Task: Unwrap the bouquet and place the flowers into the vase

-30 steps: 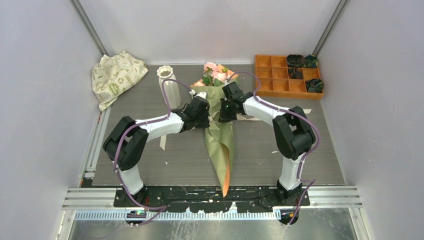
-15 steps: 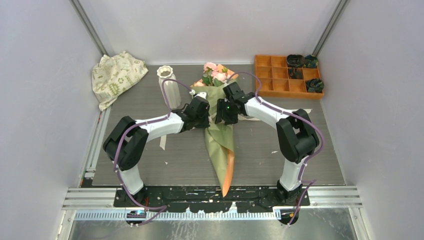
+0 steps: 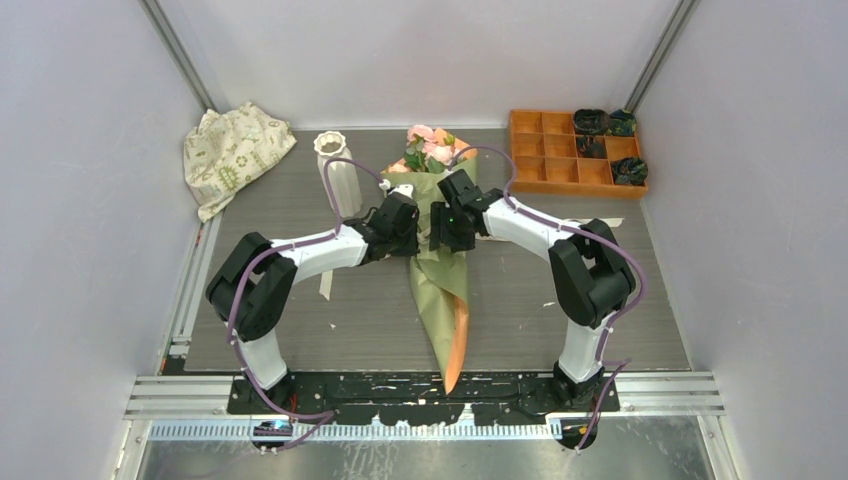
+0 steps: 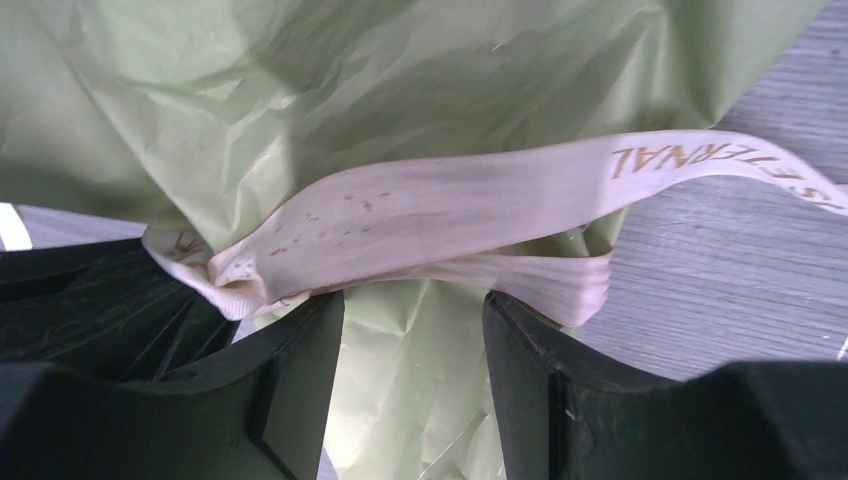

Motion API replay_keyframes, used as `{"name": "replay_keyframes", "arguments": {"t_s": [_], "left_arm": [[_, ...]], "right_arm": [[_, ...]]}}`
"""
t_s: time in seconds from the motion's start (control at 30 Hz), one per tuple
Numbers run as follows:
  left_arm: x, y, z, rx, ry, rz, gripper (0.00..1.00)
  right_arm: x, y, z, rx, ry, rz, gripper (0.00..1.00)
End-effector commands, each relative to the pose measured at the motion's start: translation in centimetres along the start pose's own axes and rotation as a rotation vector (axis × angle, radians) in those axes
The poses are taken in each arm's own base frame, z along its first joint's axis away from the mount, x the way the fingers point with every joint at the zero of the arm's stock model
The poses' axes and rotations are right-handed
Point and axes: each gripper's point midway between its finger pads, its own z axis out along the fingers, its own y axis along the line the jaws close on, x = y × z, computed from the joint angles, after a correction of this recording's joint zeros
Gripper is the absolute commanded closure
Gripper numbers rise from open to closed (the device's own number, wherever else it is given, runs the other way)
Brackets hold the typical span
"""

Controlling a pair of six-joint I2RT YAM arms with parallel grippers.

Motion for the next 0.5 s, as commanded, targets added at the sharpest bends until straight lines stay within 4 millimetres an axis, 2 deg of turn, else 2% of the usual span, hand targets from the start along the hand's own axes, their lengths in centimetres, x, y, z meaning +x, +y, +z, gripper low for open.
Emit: {"name": "replay_keyframes", "arguments": {"t_s": [0.0,0.2,0.47], "left_arm": [[-2.4,-1.0,-1.0,0.035,-0.07,-0.003,1.0],[-2.2,-1.1,-0.7,0.039,-0.063,-0.008,1.0],[-2.0,-1.1,-0.7,0.042,-0.058,-0.01,1.0]], "right_arm": [[-2.5,-0.5,-0.4,0.069,-0.093,0.023,0.41],[-4.1,-0.5,-1.1,0.089,-0.15,0.052,0.41],[-6.0,-0.5,-0.4,0.11,-0.18,0.066,0.41]]}}
